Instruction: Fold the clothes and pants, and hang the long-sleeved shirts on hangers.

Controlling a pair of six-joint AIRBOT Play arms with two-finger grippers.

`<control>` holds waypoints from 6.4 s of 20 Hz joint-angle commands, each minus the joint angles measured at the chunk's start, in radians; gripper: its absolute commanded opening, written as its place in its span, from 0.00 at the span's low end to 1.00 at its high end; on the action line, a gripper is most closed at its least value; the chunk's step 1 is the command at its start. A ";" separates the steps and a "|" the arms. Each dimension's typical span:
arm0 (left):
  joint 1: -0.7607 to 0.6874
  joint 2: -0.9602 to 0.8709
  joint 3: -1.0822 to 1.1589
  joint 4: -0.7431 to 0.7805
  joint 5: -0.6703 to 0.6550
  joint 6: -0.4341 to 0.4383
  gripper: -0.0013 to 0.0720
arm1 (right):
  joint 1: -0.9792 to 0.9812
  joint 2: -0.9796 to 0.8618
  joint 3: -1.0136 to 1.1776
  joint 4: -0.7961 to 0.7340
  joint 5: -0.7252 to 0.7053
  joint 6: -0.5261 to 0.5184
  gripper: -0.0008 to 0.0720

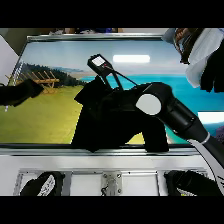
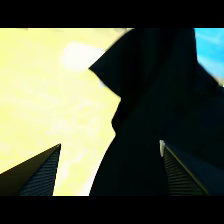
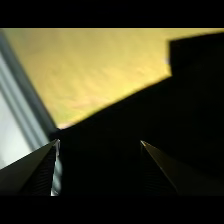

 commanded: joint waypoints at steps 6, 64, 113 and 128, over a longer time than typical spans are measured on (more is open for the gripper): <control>-0.335 -0.001 -0.378 0.013 0.080 0.065 0.94 | -0.093 0.077 -0.108 -0.255 0.279 0.252 0.77; -0.761 -0.464 0.126 0.424 0.078 -0.123 0.05 | -0.099 -0.035 -0.906 0.681 -0.609 0.491 0.61; -0.524 0.151 0.649 0.271 0.294 -0.182 0.05 | -0.792 0.432 0.284 0.151 0.056 0.367 0.04; -0.321 -0.196 0.090 -0.108 0.208 -0.085 0.05 | -0.789 0.145 -0.116 -0.252 0.187 0.181 0.04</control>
